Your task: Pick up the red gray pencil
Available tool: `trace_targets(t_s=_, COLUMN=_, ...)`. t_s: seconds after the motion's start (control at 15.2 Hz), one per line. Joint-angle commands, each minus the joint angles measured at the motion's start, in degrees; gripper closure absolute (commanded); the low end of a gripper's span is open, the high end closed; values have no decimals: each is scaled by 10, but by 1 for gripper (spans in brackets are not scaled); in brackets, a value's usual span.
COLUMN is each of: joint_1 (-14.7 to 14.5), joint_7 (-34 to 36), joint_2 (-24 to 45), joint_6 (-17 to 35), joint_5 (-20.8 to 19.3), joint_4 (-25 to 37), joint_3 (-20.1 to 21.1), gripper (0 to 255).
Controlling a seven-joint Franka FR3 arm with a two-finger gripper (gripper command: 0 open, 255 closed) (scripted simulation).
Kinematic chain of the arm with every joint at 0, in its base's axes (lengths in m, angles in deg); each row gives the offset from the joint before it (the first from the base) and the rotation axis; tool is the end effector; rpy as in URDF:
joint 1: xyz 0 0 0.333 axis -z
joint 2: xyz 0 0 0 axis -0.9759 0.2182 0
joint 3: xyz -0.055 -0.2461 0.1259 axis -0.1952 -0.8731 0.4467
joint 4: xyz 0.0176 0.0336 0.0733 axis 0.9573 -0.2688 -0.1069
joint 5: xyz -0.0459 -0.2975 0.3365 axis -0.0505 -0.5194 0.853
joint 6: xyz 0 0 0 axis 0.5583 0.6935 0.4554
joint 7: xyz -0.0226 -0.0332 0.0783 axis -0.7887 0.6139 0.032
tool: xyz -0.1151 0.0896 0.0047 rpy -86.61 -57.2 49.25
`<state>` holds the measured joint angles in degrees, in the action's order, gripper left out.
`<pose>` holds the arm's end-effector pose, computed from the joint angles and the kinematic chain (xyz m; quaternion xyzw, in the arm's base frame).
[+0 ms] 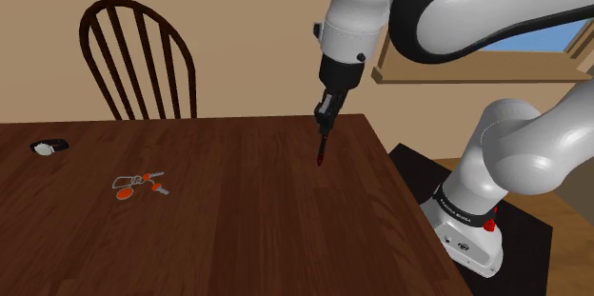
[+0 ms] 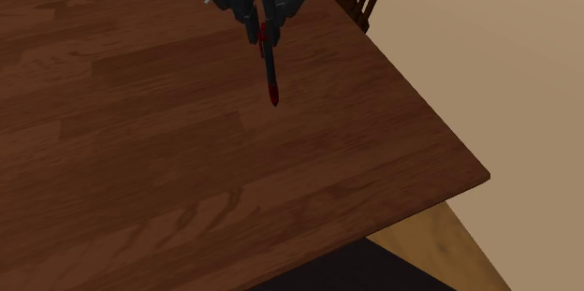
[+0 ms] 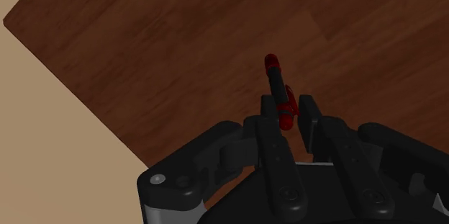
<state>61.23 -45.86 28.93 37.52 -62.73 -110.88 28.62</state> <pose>0.3601 0.2820 0.3894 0.9885 0.1474 0.0316 0.0143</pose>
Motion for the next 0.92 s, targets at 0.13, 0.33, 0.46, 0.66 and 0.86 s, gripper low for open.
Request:
trace_targets(t_s=0.13, joint_1=2, joint_7=-1, joint_2=-4, joint_6=-31, joint_5=-4, joint_4=27, joint_3=-6, gripper=255)
trace_targets(t_s=0.33, joint_1=3, joint_7=-2, joint_2=-6, joint_6=-54, joint_5=-6, joint_4=48, joint_3=-10, gripper=255)
trace_targets(t_s=0.46, joint_1=4, joint_7=-2, joint_2=-7, joint_6=-70, joint_5=-8, joint_4=62, joint_3=-12, gripper=255)
trace_targets(t_s=0.66, joint_1=5, joint_7=-2, joint_2=-8, joint_6=-93, joint_5=-11, joint_4=85, joint_3=-16, gripper=255)
trace_targets(t_s=0.86, joint_1=6, joint_7=-2, joint_2=-8, joint_6=-102, joint_5=-12, joint_4=94, joint_3=-17, gripper=255)
